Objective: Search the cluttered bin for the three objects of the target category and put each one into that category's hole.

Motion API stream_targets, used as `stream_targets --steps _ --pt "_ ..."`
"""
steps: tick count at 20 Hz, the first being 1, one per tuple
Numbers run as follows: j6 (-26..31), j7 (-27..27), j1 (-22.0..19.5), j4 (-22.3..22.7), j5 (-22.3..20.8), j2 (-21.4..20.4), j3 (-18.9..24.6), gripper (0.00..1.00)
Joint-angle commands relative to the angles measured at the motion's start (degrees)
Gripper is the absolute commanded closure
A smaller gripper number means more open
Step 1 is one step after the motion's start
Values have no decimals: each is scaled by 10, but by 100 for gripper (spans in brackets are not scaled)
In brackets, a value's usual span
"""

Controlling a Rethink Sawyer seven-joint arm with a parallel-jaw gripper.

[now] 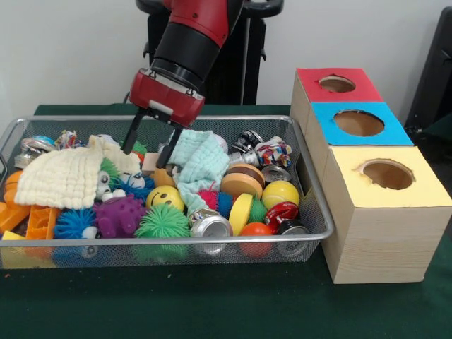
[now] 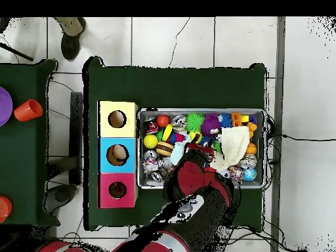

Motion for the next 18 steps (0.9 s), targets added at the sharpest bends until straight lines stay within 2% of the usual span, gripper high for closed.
stream_targets --steps 1,6,11,15,18 --pt "-58 62 9 2 34 34 61 0" --pt "-42 70 11 8 48 40 64 0" --pt "26 93 -14 31 49 23 109 0" --pt "46 112 -39 45 61 20 142 0" --pt "43 115 -46 47 76 28 149 0"
